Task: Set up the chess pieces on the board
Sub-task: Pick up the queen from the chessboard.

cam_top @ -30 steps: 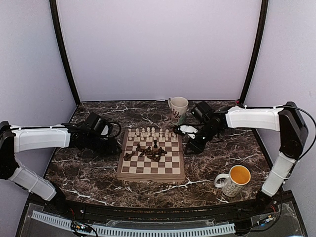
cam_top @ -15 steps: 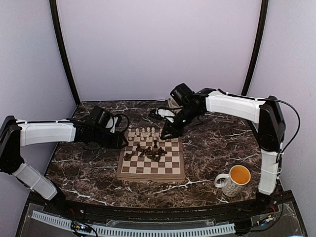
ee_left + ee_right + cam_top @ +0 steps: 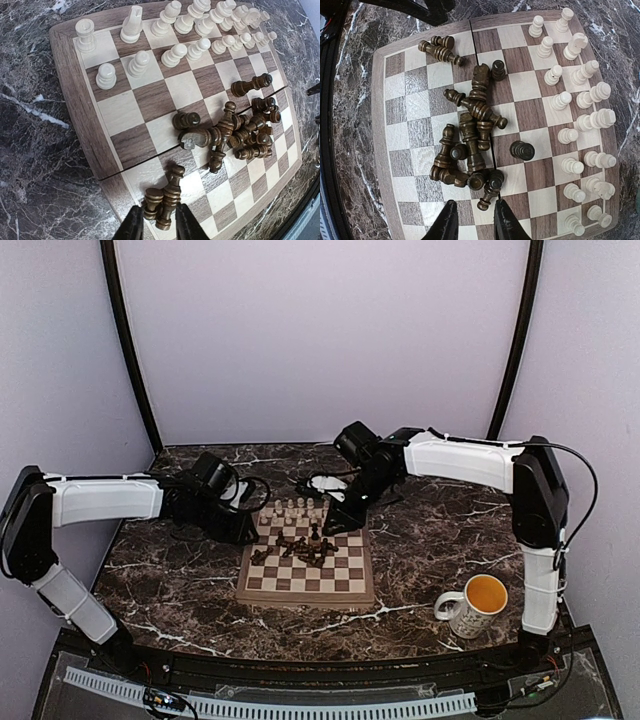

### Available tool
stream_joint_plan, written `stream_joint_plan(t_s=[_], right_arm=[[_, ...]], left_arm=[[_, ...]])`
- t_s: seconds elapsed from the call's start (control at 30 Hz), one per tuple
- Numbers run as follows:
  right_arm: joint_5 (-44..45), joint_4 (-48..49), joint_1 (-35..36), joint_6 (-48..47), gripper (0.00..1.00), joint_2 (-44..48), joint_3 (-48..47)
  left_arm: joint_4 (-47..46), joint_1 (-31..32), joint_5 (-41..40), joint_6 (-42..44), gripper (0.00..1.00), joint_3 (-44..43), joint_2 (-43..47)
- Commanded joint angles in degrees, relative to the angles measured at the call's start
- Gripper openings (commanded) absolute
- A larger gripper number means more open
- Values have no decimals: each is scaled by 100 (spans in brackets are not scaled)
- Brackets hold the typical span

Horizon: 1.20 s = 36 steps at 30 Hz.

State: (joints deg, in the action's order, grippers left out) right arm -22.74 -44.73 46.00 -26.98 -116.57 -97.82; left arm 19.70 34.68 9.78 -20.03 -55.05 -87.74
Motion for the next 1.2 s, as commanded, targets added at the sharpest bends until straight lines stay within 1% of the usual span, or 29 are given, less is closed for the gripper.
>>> stream_joint_plan(t_s=[0.0, 0.13, 0.23, 0.37, 0.53, 0.7, 0.83, 1.03, 1.17], right_arm=[[190, 62, -8, 100, 25, -34, -176], [203, 25, -9, 188, 25, -135, -330], [232, 19, -3, 211, 25, -142, -322], [248, 40, -11, 199, 25, -55, -159], [334, 130, -3, 152, 26, 2, 10], [465, 137, -9, 240, 31, -214, -189], [527, 104, -3, 358, 38, -484, -536], [444, 2, -8, 379, 40, -857, -922], [380, -50, 3, 440, 39, -1071, -1113]], left_arm=[[42, 22, 21, 264, 27, -228, -171], [-541, 22, 317, 215, 32, -259, -405], [-798, 23, 457, 146, 34, -485, -649], [-861, 22, 490, 88, 34, -769, -1020], [-905, 22, 435, 83, 35, -951, -1259], [-959, 22, 415, -21, 35, -921, -1210], [-1046, 24, 449, -144, 35, -694, -1060], [-1258, 22, 422, -463, 35, -266, -745], [-1430, 22, 378, -698, 35, 3, -581]])
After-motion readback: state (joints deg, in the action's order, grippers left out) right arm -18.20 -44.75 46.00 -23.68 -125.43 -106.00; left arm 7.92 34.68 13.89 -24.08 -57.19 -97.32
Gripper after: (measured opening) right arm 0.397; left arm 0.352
